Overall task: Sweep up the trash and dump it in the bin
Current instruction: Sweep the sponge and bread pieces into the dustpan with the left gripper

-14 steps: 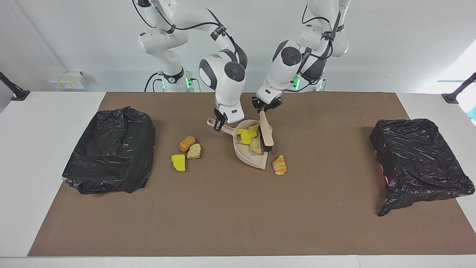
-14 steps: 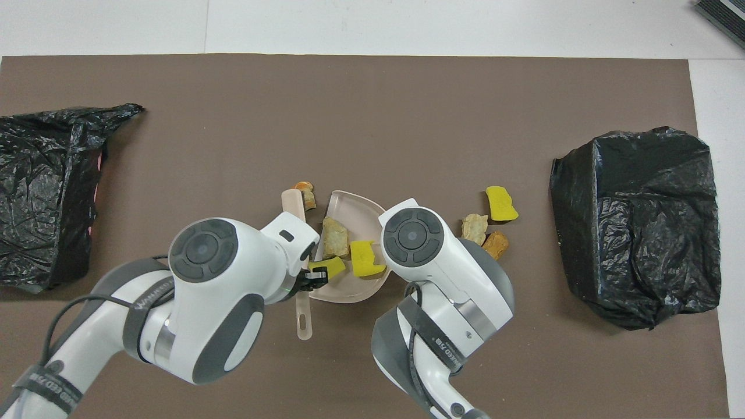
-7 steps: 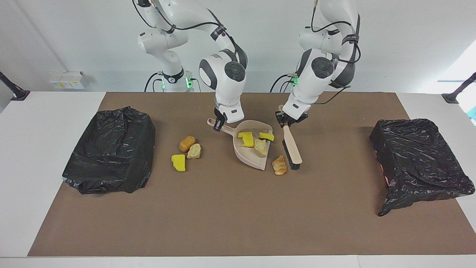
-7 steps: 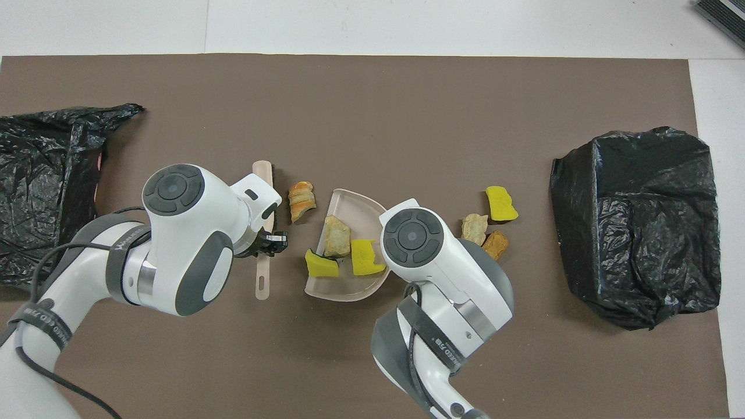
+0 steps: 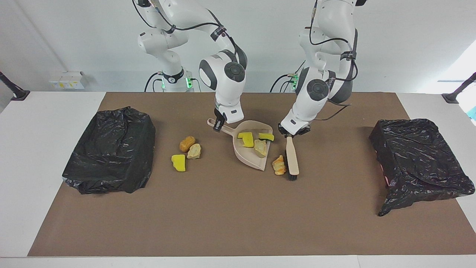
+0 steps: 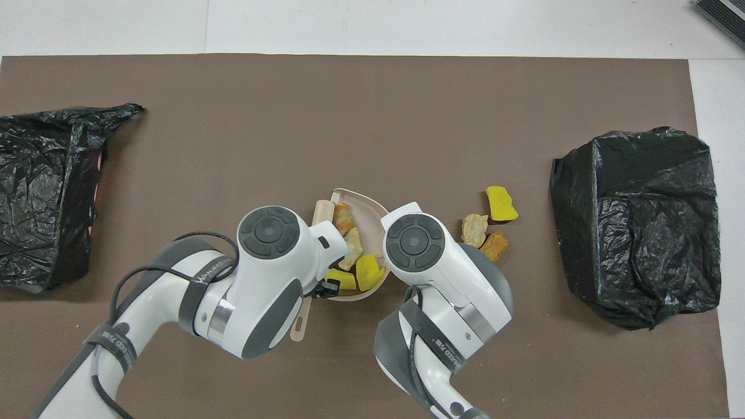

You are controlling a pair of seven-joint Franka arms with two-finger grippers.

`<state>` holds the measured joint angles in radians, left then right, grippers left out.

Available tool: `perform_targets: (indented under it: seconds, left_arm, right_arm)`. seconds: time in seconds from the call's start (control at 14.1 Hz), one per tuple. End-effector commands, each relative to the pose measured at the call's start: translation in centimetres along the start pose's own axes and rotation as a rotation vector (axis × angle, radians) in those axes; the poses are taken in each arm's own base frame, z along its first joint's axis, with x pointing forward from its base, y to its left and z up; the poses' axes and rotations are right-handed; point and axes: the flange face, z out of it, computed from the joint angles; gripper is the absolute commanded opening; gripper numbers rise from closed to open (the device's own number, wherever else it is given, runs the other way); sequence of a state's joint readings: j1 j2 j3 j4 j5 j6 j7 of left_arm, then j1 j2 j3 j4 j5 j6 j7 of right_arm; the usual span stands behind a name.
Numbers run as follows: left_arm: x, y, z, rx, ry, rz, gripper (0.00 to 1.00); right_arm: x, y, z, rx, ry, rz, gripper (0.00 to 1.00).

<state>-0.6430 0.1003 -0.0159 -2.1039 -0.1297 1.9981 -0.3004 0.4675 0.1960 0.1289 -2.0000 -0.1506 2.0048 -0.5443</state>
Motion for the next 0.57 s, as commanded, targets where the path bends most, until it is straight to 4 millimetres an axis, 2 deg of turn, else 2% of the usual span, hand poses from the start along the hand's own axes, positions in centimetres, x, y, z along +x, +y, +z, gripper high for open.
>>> perform_targets:
  seconds: [0.0,0.14,0.35,0.5]
  left_arm:
    - [-1.3,-0.6,-0.5,0.009,-0.012,0.002,0.0]
    - [-0.4,-2.6,-0.7,-0.001,-0.005,-0.038,0.0]
    - [1.7,-7.8,-0.8,-0.019,0.024,-0.14,0.0]
    - [2.6,-10.7,-1.0,-0.023,0.048,-0.191,0.0]
  right_arm:
    - [0.1,0.0,0.3,-0.024,0.018,0.037,0.0]
    - [0.1,0.0,0.3,-0.023,0.016,0.037,0.0]
    - [0.2,0.1,-0.1,-0.024,0.016,0.04,0.0]
    - [-1.3,1.4,-2.0,-0.04,0.038,0.051,0.0]
